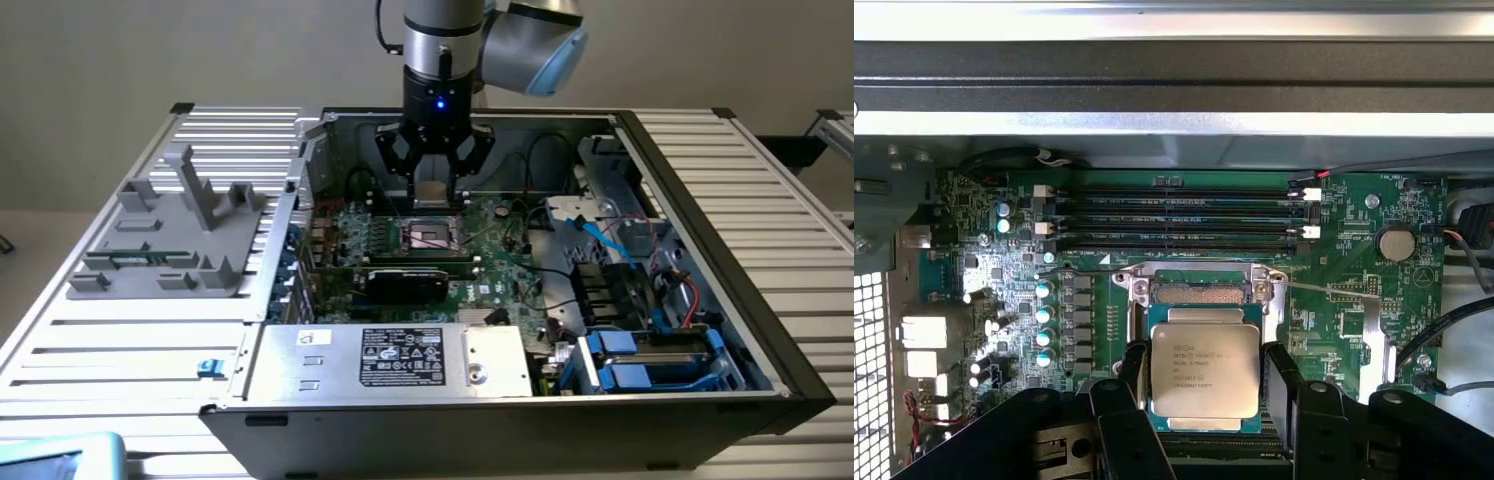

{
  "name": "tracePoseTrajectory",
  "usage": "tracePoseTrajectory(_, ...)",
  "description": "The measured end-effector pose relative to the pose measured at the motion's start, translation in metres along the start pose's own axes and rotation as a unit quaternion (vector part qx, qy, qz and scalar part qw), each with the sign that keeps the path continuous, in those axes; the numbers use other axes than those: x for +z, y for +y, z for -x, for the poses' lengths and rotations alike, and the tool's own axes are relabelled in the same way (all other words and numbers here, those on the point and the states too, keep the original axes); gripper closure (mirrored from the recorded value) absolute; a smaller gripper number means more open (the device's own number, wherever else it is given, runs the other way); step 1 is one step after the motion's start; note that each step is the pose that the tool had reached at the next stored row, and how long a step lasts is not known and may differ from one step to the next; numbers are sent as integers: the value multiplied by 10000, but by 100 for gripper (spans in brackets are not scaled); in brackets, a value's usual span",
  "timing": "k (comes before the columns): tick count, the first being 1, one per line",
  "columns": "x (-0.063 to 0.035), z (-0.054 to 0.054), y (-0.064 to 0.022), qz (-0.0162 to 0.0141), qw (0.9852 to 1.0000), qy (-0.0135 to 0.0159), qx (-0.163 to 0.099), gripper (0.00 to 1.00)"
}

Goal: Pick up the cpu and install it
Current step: 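Place the cpu into insertion slot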

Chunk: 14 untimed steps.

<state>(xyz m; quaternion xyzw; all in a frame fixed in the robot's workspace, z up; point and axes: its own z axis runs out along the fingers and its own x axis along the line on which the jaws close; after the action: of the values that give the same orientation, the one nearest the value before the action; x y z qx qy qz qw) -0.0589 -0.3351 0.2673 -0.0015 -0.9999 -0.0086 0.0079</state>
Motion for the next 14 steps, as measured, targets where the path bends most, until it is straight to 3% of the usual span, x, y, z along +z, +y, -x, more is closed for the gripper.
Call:
tracePoseTrajectory(2,1,0,0,2,10000,-1,38,44)
tracePoseTrajectory(7,5,0,0,7,9991,-8,424,44)
tracePoseTrajectory(14,12,0,0,16,9951,-18,993,44)
